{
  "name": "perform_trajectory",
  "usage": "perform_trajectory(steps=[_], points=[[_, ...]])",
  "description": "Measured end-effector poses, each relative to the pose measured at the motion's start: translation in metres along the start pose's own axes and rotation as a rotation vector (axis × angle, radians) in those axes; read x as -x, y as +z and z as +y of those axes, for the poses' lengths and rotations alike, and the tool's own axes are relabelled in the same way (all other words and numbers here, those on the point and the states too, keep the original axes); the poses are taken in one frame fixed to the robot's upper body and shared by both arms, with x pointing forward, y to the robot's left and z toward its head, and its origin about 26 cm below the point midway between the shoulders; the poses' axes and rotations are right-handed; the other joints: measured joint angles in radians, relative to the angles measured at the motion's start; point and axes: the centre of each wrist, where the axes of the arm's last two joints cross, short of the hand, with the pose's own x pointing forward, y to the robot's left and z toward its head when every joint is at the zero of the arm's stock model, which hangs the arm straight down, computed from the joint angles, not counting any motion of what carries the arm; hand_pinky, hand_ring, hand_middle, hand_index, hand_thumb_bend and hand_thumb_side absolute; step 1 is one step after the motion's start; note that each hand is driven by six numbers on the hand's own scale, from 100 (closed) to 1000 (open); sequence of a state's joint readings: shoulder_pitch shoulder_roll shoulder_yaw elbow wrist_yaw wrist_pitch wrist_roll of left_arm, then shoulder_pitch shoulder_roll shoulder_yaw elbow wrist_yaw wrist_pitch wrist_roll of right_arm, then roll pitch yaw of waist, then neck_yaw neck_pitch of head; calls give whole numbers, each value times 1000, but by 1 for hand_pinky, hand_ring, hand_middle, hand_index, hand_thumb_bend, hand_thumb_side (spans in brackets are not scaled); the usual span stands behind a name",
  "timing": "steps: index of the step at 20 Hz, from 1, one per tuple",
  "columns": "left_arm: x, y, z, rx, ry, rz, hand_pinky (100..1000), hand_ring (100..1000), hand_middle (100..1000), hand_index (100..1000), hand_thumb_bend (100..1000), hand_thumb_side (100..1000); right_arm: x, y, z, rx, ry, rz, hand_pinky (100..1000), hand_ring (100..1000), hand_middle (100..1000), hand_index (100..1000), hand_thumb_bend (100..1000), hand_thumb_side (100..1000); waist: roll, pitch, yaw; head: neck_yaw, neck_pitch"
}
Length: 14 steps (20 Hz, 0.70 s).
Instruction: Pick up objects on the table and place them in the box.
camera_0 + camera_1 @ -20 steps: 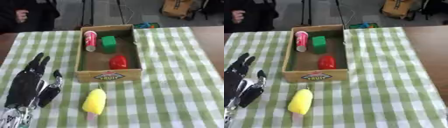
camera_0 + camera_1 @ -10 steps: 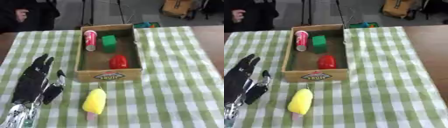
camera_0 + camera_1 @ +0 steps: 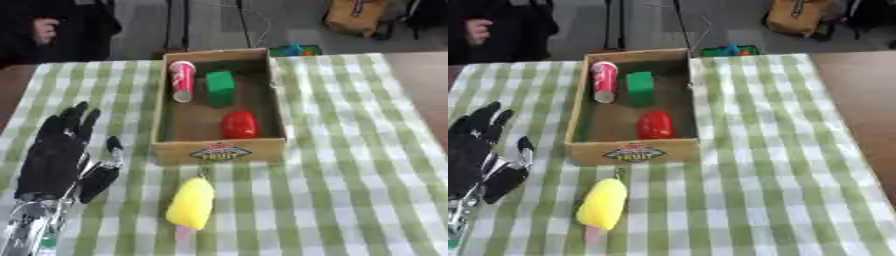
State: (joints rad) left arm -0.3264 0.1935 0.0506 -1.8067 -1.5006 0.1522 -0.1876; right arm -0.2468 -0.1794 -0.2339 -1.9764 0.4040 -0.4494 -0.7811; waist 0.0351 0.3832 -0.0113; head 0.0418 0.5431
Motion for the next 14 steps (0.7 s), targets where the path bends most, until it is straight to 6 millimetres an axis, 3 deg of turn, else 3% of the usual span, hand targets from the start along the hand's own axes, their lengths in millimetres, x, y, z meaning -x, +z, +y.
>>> perform_trajectory(steps=[14], points=[[3,-11,-18,137,38,-33,1000,1000,1000,1000,100,1000,0,0,0,-2,-1,-1,418,432,317,454,100,759,2,1,-8,11,-1]])
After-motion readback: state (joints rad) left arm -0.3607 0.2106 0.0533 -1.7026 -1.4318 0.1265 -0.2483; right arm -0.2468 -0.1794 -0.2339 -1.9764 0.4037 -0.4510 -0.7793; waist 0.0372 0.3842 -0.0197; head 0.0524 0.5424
